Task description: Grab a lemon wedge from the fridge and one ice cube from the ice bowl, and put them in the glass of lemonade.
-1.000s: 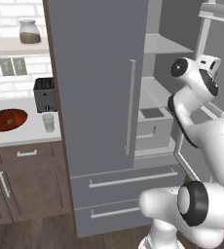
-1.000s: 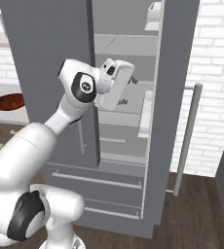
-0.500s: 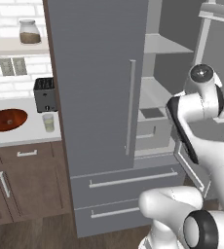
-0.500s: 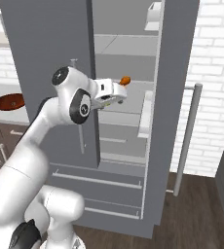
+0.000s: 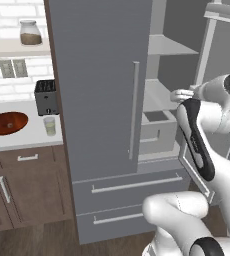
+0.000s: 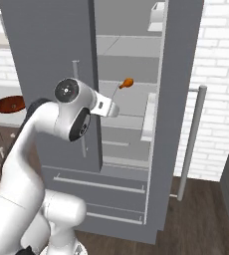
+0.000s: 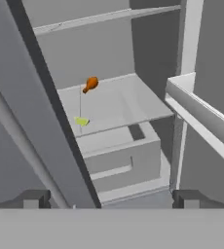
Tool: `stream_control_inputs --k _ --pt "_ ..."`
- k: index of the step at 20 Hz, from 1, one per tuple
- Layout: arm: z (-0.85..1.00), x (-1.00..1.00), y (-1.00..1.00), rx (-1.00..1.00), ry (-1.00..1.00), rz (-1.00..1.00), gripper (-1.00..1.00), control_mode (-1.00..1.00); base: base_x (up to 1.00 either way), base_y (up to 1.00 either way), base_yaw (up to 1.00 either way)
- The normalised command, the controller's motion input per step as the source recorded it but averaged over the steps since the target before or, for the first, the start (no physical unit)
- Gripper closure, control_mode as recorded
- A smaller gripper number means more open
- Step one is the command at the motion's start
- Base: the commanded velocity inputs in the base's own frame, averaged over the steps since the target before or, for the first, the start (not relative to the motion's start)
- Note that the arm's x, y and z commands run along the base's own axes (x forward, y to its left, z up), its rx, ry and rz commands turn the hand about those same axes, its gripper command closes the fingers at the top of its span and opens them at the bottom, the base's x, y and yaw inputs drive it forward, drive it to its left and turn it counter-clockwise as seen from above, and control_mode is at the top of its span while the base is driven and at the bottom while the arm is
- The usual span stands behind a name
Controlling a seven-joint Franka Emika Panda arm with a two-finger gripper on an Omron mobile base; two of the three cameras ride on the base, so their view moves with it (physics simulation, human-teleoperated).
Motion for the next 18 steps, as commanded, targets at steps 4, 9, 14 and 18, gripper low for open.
stream_control_inputs --k 4,9,14,18 --pt "0.15 -0.04 1.00 0.06 -0.21 -0.01 -1.00 -1.00 0.00 0.00 0.00" --pt "0.22 -0.03 0.59 -0.07 -0.04 0.01 -1.00 -1.00 0.00 0.00 0.00" --pt "0.27 0.12 0.34 -0.29 0.14 0.04 -1.00 -1.00 0.00 0.00 0.00" --pt "0.31 0.29 0.22 -0.20 0.39 0.12 -1.00 -1.00 0.00 0.00 0.00"
